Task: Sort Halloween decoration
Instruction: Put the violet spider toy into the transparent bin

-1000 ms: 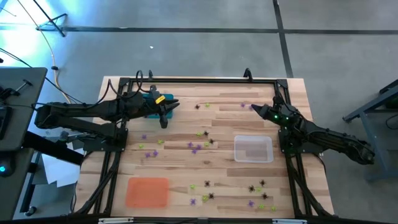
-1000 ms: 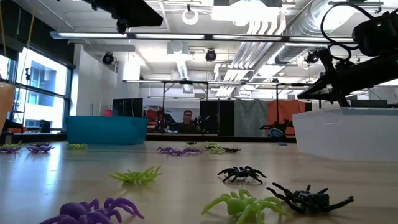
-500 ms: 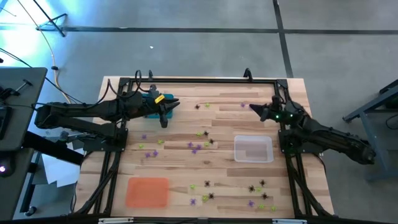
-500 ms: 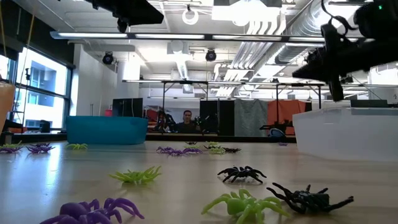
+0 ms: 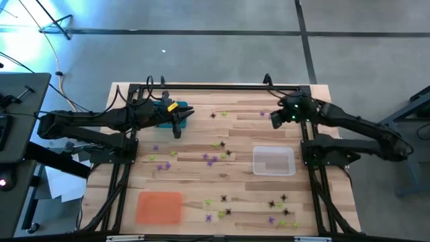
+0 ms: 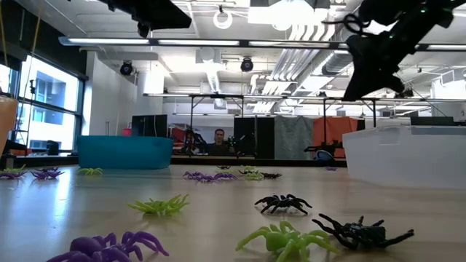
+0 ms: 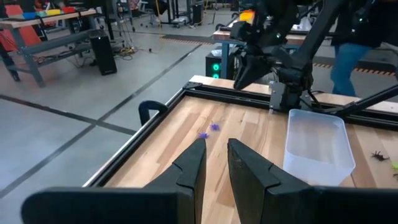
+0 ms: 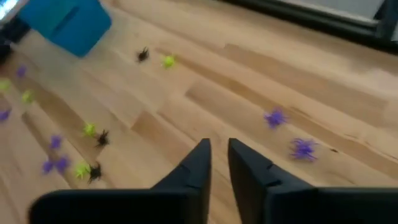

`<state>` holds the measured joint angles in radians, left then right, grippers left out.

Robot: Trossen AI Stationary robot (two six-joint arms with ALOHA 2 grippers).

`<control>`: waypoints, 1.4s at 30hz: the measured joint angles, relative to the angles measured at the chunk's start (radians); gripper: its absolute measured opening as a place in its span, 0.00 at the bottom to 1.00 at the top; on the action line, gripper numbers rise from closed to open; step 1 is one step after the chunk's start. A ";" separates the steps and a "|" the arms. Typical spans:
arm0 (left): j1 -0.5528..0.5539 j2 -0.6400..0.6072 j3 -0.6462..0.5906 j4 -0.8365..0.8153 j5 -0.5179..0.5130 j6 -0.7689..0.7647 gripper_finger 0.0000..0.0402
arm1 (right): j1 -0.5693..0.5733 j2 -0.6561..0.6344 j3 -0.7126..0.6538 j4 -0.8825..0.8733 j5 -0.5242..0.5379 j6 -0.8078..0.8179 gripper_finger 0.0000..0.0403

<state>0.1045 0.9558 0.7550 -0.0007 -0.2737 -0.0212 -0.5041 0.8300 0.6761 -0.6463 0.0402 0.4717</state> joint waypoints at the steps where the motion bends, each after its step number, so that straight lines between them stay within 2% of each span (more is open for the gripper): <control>1: 0.000 0.000 0.000 -0.005 0.000 0.000 0.13 | 0.000 0.028 0.008 -0.011 0.001 -0.009 0.20; 5: 0.000 0.000 0.000 -0.041 0.000 0.000 0.13 | -0.019 0.134 0.033 -0.034 0.035 -0.044 0.33; 9: 0.000 0.000 0.000 -0.074 0.000 0.000 0.13 | -0.085 0.243 0.036 -0.058 0.034 -0.039 0.39; 16: 0.026 0.000 0.000 -0.091 0.001 0.023 0.13 | -0.189 0.427 0.040 -0.074 -0.031 -0.066 0.39; 28: 0.086 0.000 0.000 -0.117 0.002 0.052 0.13 | -0.205 0.617 0.063 0.043 -0.030 -0.177 0.36; 36: 0.121 0.000 0.000 -0.115 0.054 0.053 0.13 | -0.205 0.663 0.063 0.078 0.038 -0.226 0.36; 42: 0.146 0.000 0.000 -0.114 0.055 0.052 0.13 | -0.225 0.663 0.063 0.094 0.042 -0.268 0.36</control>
<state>0.2507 0.9558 0.7551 -0.1146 -0.2184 0.0311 -0.7287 1.4933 0.7395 -0.5526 0.0826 0.2037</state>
